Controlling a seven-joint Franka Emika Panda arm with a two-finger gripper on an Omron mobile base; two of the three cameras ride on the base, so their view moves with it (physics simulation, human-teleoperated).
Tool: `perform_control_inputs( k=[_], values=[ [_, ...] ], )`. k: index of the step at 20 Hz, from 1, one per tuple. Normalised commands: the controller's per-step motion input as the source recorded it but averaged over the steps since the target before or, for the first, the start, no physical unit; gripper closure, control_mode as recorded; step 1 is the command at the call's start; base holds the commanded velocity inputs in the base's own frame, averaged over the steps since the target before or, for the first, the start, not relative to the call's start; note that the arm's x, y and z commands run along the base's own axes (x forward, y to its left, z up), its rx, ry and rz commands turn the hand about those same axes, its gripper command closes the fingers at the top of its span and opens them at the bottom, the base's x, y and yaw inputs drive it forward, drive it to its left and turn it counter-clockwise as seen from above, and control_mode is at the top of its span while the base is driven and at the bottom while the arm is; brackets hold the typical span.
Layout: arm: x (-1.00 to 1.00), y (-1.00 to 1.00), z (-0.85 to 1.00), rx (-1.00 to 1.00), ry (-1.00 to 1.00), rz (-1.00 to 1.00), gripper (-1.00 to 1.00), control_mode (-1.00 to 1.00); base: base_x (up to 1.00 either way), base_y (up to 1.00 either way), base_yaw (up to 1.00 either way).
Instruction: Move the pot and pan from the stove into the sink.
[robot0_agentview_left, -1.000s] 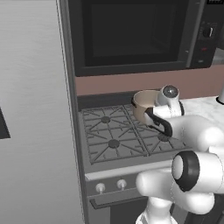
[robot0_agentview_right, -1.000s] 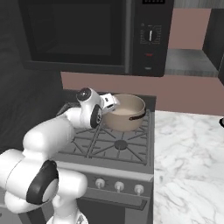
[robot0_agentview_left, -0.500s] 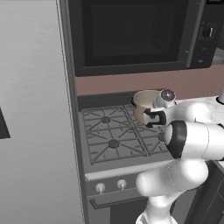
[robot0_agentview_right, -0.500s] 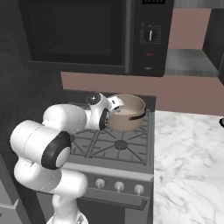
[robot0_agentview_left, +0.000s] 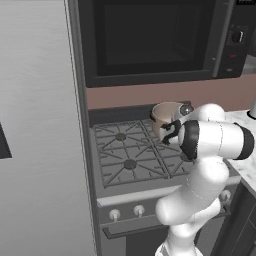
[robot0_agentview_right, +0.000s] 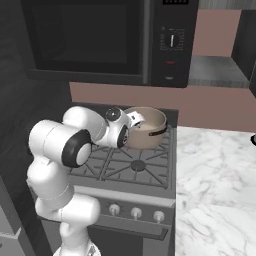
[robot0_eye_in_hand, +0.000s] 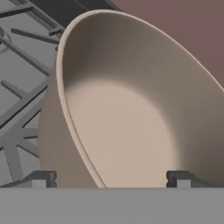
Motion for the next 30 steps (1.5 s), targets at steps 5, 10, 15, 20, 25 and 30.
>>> perform_control_inputs(
  k=[5,10,15,20,25,30],
  values=[
    [0.32,-0.11,-0.31,-0.03,0.04,0.05,-1.00,-1.00,0.00,0.00,0.00],
    [0.17,-0.06,-0.14,-0.01,0.01,0.02,1.00,-1.00,0.00,0.00,0.00],
    [0.01,0.00,0.00,0.00,0.00,0.00,1.00,-1.00,0.00,0.00,0.00],
    [-0.09,-0.04,0.09,0.01,0.00,0.00,1.00,-1.00,0.00,0.00,0.00],
    [-0.27,-0.04,0.46,0.01,0.01,0.00,1.00,-1.00,0.00,0.00,0.00],
    [-0.41,-0.07,0.57,0.01,0.04,0.00,1.00,-1.00,0.00,0.00,0.00]
  ],
)
